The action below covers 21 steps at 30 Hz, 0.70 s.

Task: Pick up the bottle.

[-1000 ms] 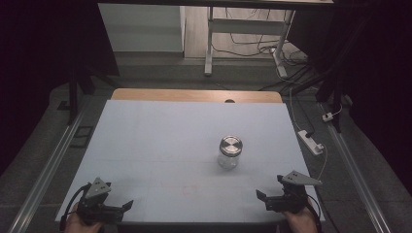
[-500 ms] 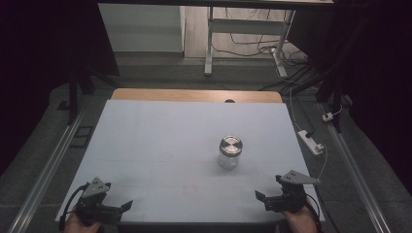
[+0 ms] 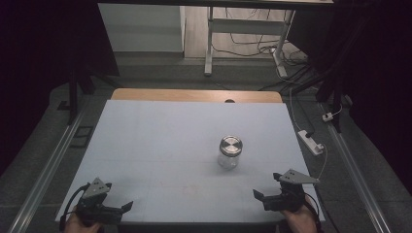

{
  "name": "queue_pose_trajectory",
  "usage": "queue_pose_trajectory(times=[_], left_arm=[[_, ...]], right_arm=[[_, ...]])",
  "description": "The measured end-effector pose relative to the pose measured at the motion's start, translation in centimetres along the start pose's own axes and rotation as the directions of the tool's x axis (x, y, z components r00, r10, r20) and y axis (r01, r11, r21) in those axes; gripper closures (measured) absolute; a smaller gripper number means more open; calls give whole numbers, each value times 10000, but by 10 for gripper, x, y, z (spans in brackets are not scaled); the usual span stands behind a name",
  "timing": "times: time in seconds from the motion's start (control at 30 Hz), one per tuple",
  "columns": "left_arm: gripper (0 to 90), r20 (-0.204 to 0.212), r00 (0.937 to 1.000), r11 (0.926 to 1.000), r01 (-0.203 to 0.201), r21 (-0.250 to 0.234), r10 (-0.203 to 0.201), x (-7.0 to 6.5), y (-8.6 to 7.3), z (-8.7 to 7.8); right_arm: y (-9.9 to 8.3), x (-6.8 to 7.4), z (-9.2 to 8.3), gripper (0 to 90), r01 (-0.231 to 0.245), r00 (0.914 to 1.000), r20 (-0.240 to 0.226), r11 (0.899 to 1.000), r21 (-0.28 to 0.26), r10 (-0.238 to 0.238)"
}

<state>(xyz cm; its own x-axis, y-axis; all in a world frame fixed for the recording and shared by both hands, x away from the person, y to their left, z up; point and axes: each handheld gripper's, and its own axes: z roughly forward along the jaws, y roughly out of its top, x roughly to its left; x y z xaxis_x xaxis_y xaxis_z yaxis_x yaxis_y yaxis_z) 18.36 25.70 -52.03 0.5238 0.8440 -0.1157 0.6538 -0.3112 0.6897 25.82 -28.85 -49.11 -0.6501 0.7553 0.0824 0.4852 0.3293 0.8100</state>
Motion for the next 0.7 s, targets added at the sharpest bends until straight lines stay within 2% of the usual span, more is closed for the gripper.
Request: queue_pose_trajectory(times=[0.43, 0.7], left_arm=[[0, -4, 10000, 10000, 42, 16, -42, 0, 0, 0], [0, 23, 10000, 10000, 26, 11, -26, 0, 0, 1]], right_arm=[[9, 4, 7, 0, 471, 9980, -421, 9987, -203, -479], [17, 8, 16, 0, 486, 9968, -614, 9982, -344, -506]])
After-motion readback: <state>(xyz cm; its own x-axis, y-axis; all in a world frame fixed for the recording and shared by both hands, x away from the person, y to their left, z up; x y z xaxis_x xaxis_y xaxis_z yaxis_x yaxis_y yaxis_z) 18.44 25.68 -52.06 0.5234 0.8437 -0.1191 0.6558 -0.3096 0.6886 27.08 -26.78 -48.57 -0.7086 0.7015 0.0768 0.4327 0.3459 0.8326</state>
